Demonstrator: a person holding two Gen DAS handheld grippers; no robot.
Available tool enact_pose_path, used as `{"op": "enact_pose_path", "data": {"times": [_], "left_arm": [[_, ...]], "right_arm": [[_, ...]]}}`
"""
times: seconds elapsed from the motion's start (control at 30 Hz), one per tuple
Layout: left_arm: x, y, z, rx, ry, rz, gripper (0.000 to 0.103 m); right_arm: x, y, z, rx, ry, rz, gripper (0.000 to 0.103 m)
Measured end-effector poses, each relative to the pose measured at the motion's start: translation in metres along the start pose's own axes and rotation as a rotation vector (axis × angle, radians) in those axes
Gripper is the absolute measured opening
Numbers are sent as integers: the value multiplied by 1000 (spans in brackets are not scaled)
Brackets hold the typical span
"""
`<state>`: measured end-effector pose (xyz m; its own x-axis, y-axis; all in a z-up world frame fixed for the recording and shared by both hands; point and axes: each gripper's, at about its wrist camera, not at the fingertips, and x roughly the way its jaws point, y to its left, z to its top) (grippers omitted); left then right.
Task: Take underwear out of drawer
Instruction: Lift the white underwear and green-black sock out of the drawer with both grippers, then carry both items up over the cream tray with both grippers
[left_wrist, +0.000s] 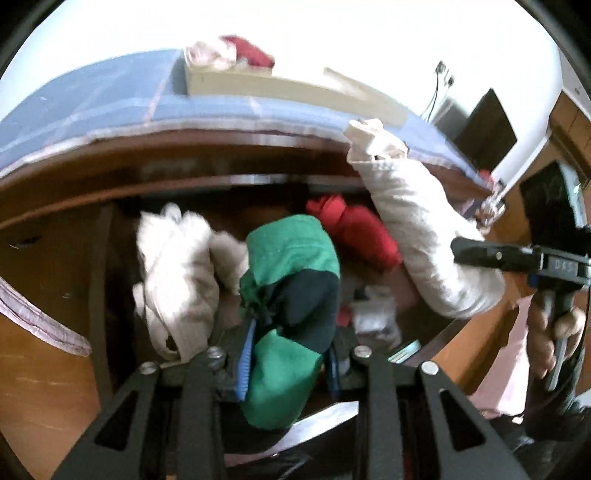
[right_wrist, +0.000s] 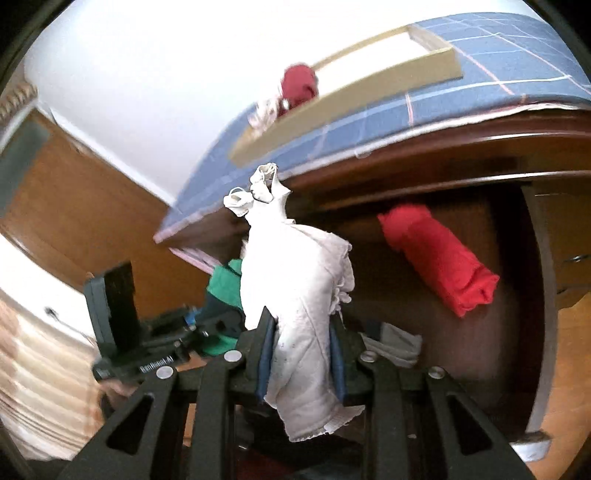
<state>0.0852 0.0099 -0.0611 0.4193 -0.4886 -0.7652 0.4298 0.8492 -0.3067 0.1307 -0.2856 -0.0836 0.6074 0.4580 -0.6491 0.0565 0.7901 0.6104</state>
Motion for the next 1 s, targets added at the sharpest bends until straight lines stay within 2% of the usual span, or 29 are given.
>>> {"op": "enact_pose_path", "data": {"times": [0.17, 0.27, 0.37, 0.43, 0.7, 1.0], "left_arm": [[-19, -15, 4, 2, -120, 4, 29], [-29, -18, 2, -22, -172, -17, 29], [-34, -20, 3, -30, -212, 0, 29], [-36, -21, 3, -36, -233, 13, 29], [-51, -32, 7, -9, -287, -18, 29], [-50, -59, 35, 62, -325, 1, 29]], "right_arm": [[-13, 12, -1, 55, -93, 64, 29], [-15, 21, -3, 54, -129, 57, 29], [-22, 25, -6, 54, -160, 51, 29], [-27, 26, -8, 65, -189, 49, 29], [-36, 30, -9, 61, -249, 38, 29], [-59, 46, 5, 19, -324, 25, 29]]}}
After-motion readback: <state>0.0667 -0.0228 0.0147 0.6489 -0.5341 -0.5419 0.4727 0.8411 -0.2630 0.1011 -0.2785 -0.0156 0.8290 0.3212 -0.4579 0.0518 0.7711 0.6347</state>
